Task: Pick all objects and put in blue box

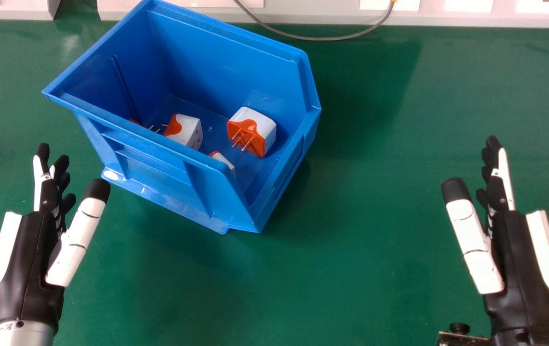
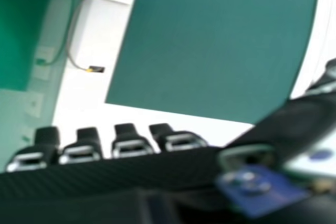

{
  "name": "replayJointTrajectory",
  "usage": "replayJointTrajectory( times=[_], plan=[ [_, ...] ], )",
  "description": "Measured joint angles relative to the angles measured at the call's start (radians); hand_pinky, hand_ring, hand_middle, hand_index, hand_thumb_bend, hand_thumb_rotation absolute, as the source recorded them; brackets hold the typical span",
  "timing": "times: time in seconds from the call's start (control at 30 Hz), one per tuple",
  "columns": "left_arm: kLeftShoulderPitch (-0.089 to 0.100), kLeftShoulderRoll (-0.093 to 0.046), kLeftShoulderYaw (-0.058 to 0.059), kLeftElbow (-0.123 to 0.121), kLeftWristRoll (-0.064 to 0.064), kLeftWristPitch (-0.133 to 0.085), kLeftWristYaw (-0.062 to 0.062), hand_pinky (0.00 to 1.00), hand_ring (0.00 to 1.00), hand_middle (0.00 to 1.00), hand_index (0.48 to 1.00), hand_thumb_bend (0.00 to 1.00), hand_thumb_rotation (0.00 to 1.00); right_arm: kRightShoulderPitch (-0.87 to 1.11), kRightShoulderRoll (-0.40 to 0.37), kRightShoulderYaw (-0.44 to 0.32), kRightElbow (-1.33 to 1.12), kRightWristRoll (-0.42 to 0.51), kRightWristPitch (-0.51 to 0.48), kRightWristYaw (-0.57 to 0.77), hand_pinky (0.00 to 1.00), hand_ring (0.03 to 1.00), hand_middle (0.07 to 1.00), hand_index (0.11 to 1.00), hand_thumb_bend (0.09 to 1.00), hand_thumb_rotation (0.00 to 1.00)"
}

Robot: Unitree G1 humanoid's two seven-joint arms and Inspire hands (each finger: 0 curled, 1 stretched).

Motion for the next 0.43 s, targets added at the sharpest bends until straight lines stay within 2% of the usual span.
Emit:
replayJointTrajectory(
  times=[0.03, 0.17, 0.23, 0.33, 0.37, 0.43],
  plan=[
    [0.009, 0.001, 0.008, 0.002, -0.001, -0.012, -0.002, 0.98, 1.00, 1.00, 1.000, 0.72, 0.85, 0.001, -0.011, -0.012, -0.010, 0.000, 0.014, 0.026, 0.95, 1.000, 1.000, 1.000, 0.424, 1.00],
    [0.017, 0.006, 0.026, 0.022, -0.004, -0.041, -0.004, 0.97, 1.00, 1.00, 1.000, 0.72, 0.84, 0.001, -0.026, -0.035, -0.018, -0.003, 0.033, 0.056, 0.94, 1.000, 1.000, 1.000, 0.415, 1.00],
    [0.017, 0.010, 0.027, 0.041, -0.007, -0.055, -0.009, 0.97, 1.00, 1.00, 1.000, 0.72, 0.83, 0.001, -0.023, -0.035, -0.017, -0.005, 0.035, 0.058, 0.94, 1.000, 1.000, 1.000, 0.410, 1.00],
    [0.017, 0.016, 0.028, 0.062, -0.014, -0.070, -0.024, 0.96, 1.00, 1.00, 1.000, 0.72, 0.83, -0.002, -0.010, -0.033, -0.012, -0.007, 0.034, 0.058, 0.94, 1.000, 1.000, 1.000, 0.400, 1.00],
    [0.017, 0.023, 0.030, 0.069, -0.019, -0.078, -0.029, 0.96, 1.00, 1.00, 1.000, 0.73, 0.83, -0.003, -0.003, -0.030, -0.007, -0.008, 0.033, 0.057, 0.94, 1.000, 1.000, 1.000, 0.388, 1.00],
    [0.017, 0.033, 0.040, 0.074, -0.020, -0.093, -0.034, 0.94, 1.00, 1.00, 0.997, 0.73, 0.82, -0.008, 0.009, -0.027, 0.011, -0.007, 0.026, 0.057, 0.95, 1.000, 1.000, 1.000, 0.372, 1.00]
  ],
)
